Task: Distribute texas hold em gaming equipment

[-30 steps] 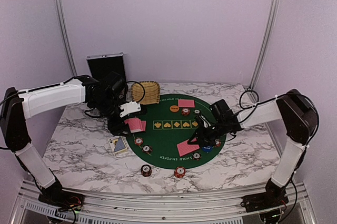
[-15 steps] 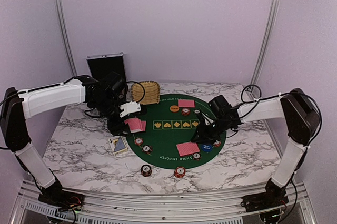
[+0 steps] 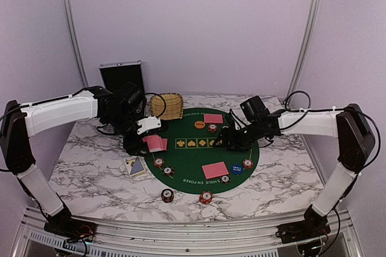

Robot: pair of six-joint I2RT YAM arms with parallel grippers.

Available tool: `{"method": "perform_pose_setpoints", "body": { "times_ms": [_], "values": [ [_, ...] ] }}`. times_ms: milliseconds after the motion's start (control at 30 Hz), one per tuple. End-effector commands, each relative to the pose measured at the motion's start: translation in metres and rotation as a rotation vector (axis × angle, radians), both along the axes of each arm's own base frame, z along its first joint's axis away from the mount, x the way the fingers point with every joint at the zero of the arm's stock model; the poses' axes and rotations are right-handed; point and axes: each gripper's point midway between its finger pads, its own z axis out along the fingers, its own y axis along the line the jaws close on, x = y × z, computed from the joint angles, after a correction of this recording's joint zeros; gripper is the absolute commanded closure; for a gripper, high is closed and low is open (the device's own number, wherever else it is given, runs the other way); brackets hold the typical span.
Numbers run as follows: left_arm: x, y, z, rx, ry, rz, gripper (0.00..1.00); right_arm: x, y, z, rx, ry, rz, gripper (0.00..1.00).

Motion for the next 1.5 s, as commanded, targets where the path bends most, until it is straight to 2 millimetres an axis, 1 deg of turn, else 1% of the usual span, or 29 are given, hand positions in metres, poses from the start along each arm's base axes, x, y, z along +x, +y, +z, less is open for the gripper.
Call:
{"method": "perform_pose_setpoints", "body": {
  "times_ms": [0, 200, 333, 433, 533, 667, 767, 1033, 1233, 1333, 1467],
  "values": [
    [-0.004, 0.001, 0.014, -0.02, -0.02, -0.009, 0.84, 0.002, 0.041, 0.045, 0.15, -0.062, 0.045, 0.18],
    [-0.002, -0.001, 0.017, -0.026, -0.023, -0.007, 0.84, -0.014, 0.092, 0.071, 0.336, -0.041, 0.13, 0.07],
    [-0.003, -0.001, 0.018, -0.029, -0.025, -0.006, 0.84, -0.025, 0.123, 0.086, 0.453, -0.016, 0.181, 0.03],
    [-0.003, 0.0, 0.018, -0.027, -0.025, -0.006, 0.83, -0.03, 0.14, 0.086, 0.492, 0.012, 0.198, 0.01],
    [-0.003, 0.0, 0.018, -0.027, -0.027, -0.005, 0.84, -0.034, 0.152, 0.085, 0.521, 0.03, 0.213, 0.01],
    [-0.003, 0.0, 0.018, -0.028, -0.026, -0.006, 0.84, -0.038, 0.165, 0.085, 0.562, 0.052, 0.226, 0.01],
    [-0.003, 0.0, 0.018, -0.027, -0.026, -0.004, 0.84, -0.04, 0.171, 0.082, 0.581, 0.068, 0.229, 0.01],
    [-0.003, -0.001, 0.017, -0.031, -0.02, -0.004, 0.84, -0.042, 0.18, 0.084, 0.633, 0.087, 0.234, 0.01],
    [-0.002, -0.003, 0.02, -0.04, -0.02, -0.001, 0.84, -0.046, 0.187, 0.078, 0.651, 0.114, 0.245, 0.01],
    [-0.002, -0.004, 0.02, -0.044, -0.018, -0.002, 0.84, -0.046, 0.192, 0.076, 0.665, 0.129, 0.25, 0.01],
    [-0.001, -0.005, 0.02, -0.046, -0.016, 0.0, 0.84, -0.046, 0.2, 0.077, 0.686, 0.135, 0.261, 0.01]
  ]
}}
